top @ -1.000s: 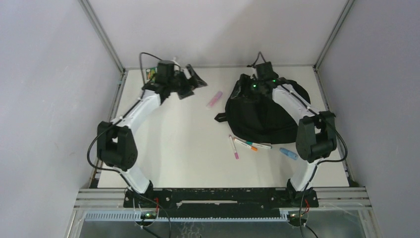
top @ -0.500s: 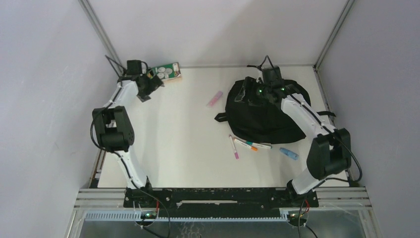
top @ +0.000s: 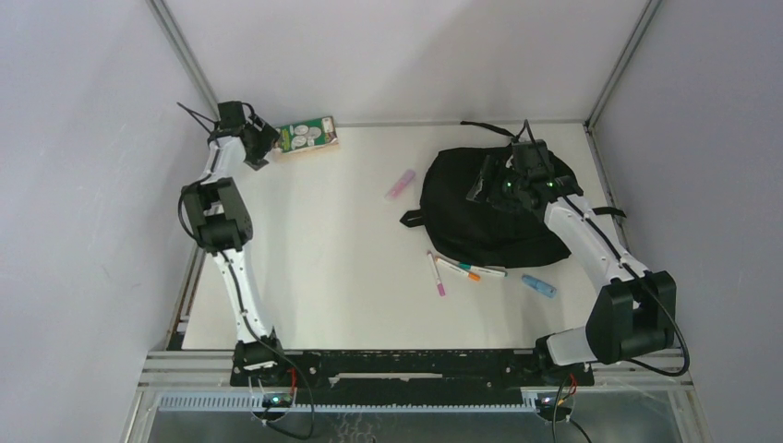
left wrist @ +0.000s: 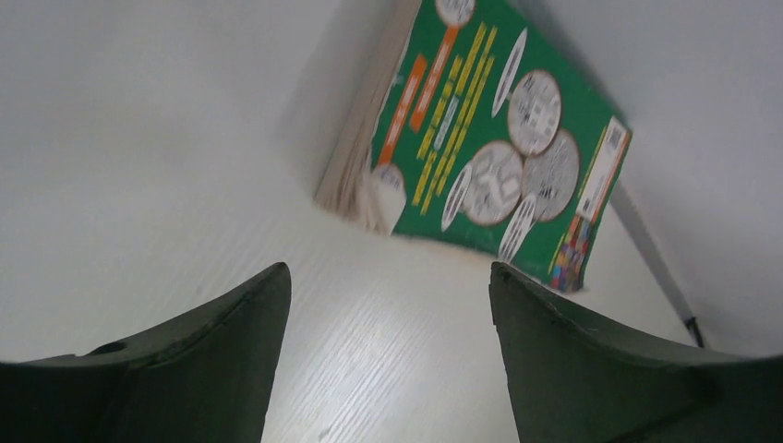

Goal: Pack the student bag
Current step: Move the book to the center of the board.

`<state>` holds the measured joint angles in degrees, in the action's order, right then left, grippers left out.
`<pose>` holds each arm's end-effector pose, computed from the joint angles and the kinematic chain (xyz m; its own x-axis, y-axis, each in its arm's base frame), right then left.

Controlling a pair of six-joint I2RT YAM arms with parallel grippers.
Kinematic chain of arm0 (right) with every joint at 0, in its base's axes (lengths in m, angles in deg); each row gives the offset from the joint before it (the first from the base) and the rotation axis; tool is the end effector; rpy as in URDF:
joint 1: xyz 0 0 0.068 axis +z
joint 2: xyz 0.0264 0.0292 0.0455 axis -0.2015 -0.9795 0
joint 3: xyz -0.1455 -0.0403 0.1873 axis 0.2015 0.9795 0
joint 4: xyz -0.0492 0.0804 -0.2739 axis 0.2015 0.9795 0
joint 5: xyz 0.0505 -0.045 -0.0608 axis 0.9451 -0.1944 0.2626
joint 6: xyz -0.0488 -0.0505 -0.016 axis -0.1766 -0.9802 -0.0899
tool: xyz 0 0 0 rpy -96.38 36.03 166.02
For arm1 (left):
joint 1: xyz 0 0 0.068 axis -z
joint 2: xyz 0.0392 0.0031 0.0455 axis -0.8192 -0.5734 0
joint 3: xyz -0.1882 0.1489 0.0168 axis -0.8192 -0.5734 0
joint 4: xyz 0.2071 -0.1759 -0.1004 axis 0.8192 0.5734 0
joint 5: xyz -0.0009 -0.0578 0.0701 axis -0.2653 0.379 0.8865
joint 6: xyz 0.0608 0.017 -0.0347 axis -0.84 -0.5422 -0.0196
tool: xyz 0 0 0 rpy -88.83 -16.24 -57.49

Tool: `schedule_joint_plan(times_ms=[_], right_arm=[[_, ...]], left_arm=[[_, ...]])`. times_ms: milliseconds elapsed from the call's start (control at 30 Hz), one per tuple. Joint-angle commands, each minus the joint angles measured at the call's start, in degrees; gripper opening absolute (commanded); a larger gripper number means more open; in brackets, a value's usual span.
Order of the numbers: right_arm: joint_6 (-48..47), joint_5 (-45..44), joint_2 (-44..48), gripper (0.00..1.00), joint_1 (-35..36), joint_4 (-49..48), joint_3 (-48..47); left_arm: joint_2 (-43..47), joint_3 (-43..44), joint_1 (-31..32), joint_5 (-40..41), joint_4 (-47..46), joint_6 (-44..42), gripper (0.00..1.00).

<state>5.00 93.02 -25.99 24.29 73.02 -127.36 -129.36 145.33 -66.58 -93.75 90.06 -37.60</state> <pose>0.3436 0.0862 0.2353 -0.7733 0.2693 -0.5739 0.0258 0.9179 0.3960 0.5408 0.1042 0.1597 -0.4523 -0.7598 -0.4670 -0.5631 0.6494 -0.5111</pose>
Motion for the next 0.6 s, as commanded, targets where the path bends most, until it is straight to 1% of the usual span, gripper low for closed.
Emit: schedule_joint_plan(times_ms=[0,100,200,267,333,367,400,533,567], right_arm=[[-0.4,-1.5,1.0,0.82,-0.8,0.1,0.1],[0.0,-0.6,0.6,0.82,-0.9,-0.6,0.1],[0.3,0.2,0.1,0.82,-0.9,-1.1,0.1],[0.7,0.8,0.0,0.82,-1.0,-1.4,0.0],[1.0,1.2,0.0,0.81,-0.9,-0.8,-0.6],[1.1,1.0,0.1,0.81,-0.8,-0.6,-1.0],[1.1,0.8,0.3,0.81,-0.8,-0.5,-1.1],[1.3,0.1,1.0,0.82,-0.8,-0.4,-1.1],[1.3,0.1,1.1,0.81,-0.8,-0.4,-1.1]], left_arm=[[-6.0,10.8,-1.4,-4.1,-1.7,2.4,0.83],[-9.9,15.1,-1.5,-5.3,-1.5,3.0,0.81],[-12.3,16.2,-1.6,-6.3,-1.2,3.8,0.78],[-13.6,16.3,-1.5,-7.8,-1.2,4.7,0.75],[-14.5,16.4,-1.5,-8.1,-0.9,5.3,0.68],[-14.8,16.4,-1.5,-8.1,-0.9,5.5,0.62],[-15.0,16.3,-1.5,-8.1,-0.9,5.4,0.54],[-14.6,15.0,-1.5,-9.3,-0.7,5.5,0.19],[-14.2,14.2,-1.5,-9.5,-0.7,5.4,0.08]])
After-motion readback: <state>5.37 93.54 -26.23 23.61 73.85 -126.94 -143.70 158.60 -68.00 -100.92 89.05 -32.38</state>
